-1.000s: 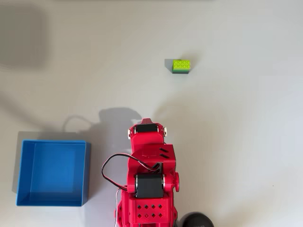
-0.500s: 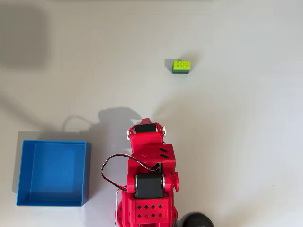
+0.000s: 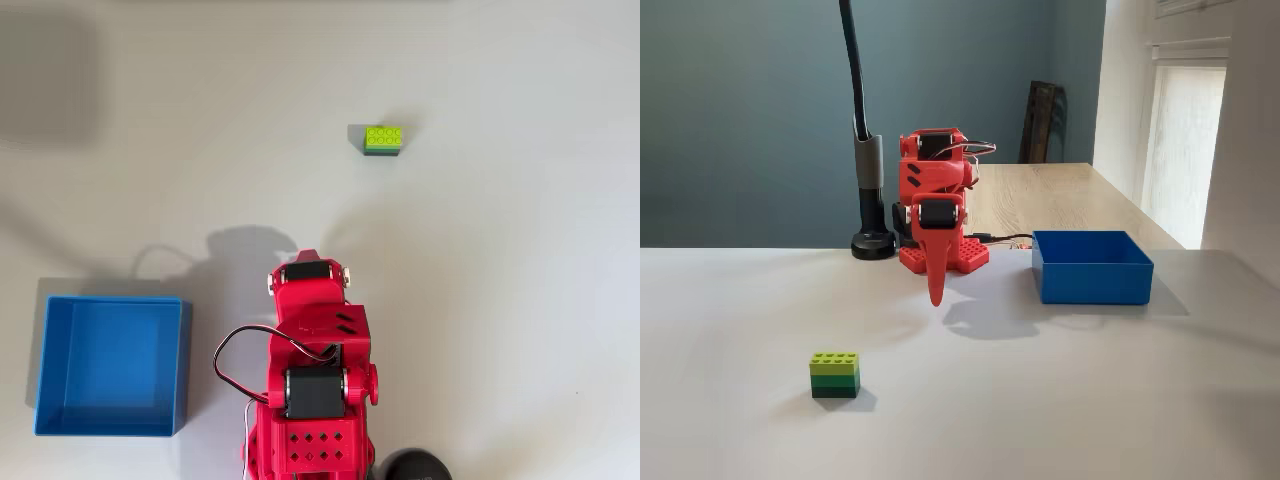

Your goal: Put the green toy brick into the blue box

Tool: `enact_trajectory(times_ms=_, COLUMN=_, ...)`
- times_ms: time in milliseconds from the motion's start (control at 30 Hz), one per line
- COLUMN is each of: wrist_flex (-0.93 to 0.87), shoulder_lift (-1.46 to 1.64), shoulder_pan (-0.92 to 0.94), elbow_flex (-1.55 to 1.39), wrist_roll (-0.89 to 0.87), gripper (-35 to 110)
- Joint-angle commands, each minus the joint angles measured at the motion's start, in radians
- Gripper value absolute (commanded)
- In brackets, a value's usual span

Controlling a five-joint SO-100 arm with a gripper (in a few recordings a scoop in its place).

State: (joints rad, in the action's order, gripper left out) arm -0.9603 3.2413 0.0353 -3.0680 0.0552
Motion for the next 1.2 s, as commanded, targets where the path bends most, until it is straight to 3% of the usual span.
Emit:
enact_trajectory(times_ms=0, wrist_flex=0.008, shoulder_lift=0.009, shoulder_pan=0.005, elbow_flex=0.044, wrist_roll=0.000, gripper=0)
enact_trajectory(times_ms=267, wrist_flex=0.008, shoulder_lift=-0.044, shoulder_pan=0.011, elbow_flex=0.156, wrist_roll=0.034, gripper=0)
enact_trajectory(times_ms=900, wrist_flex=0.005, shoulder_lift=-0.788, shoulder_pan=0.103, elbow_flex=0.772, wrist_roll=0.000, gripper=0)
enact_trajectory(times_ms=1067, wrist_flex=-0.126, shoulder_lift=-0.969, shoulder_pan=0.133, elbow_flex=0.999, wrist_roll=0.005, gripper=1)
enact_trajectory(times_ms=1167, wrist_flex=-0.232, shoulder_lift=-1.063, shoulder_pan=0.153, elbow_flex=1.131, wrist_roll=0.006, gripper=13)
